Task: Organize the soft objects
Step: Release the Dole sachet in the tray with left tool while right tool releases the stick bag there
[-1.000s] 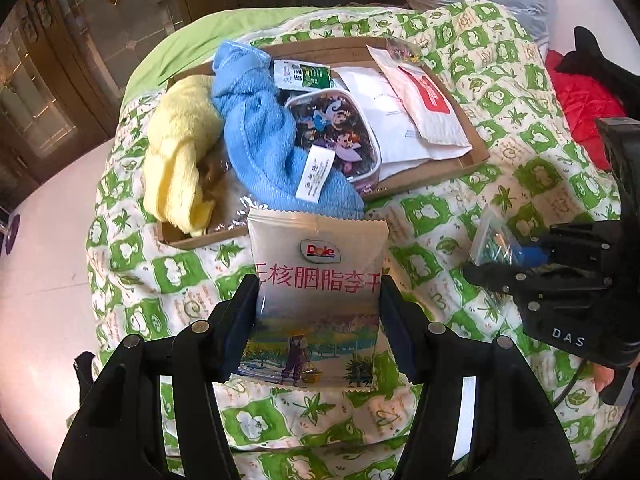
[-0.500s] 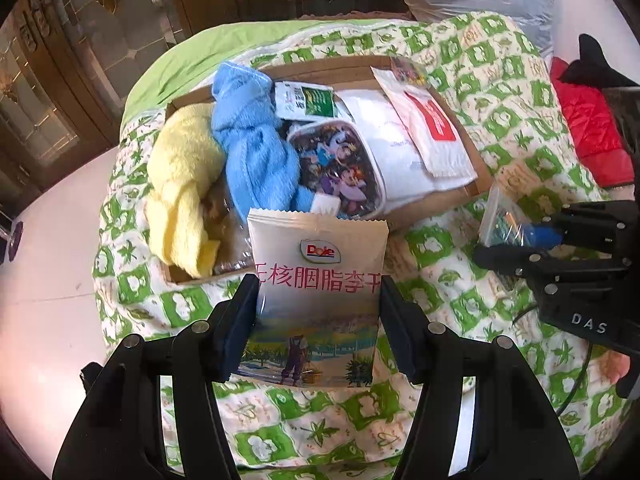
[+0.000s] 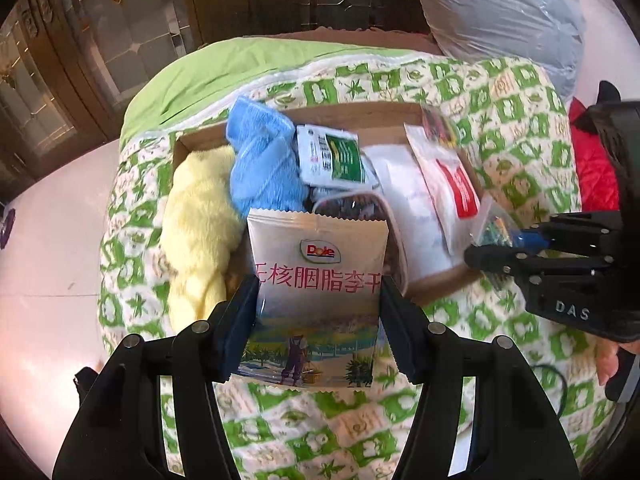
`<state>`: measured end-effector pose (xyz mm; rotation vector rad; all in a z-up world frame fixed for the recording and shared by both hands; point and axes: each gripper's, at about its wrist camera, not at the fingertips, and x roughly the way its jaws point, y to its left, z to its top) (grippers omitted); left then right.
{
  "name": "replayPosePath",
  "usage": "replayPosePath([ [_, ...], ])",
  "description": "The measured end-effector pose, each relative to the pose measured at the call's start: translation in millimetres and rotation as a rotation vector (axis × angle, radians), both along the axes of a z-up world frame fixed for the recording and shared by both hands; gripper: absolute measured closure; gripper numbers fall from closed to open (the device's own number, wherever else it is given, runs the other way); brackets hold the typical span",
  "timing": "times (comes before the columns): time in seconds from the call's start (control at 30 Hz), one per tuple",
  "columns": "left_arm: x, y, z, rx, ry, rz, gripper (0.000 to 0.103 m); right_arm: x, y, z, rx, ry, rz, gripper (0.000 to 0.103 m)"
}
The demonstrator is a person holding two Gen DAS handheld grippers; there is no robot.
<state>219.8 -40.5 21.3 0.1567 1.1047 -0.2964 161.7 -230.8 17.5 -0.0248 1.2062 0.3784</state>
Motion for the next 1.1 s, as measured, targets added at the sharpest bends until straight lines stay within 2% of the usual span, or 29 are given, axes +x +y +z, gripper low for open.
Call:
replayPosePath([
  [0.23, 33.2, -15.3, 2.2, -0.002, -0.005, -0.001, 0.043, 42.2, 4.4, 12.0, 0.035, 0.024, -0.034, 0.081],
  [0.43, 58.0, -21.5, -2.4, 0.008, -0.014, 0.003, 0.043, 79.0, 6.8, 5.0, 0.04, 0.052, -0.074, 0.081],
  [0.77, 83.4, -24.5, -13.0, -0.019, -0.022, 0.025, 0.043, 112.5, 0.5, 2.2, 0.091, 0.05, -0.133, 0.08],
  [1.07, 88.4, -24.7, -12.9, -0.03, -0.02, 0.045, 0.043, 119.8, -9.8, 0.7, 0.126, 0.041, -0.165, 0.079],
  [1.1, 88.6, -25.1, -12.7, -0.028, -0.019, 0.048, 0.043, 119.5, -10.4, 0.7, 0.129, 0.041, -0.166, 0.076],
])
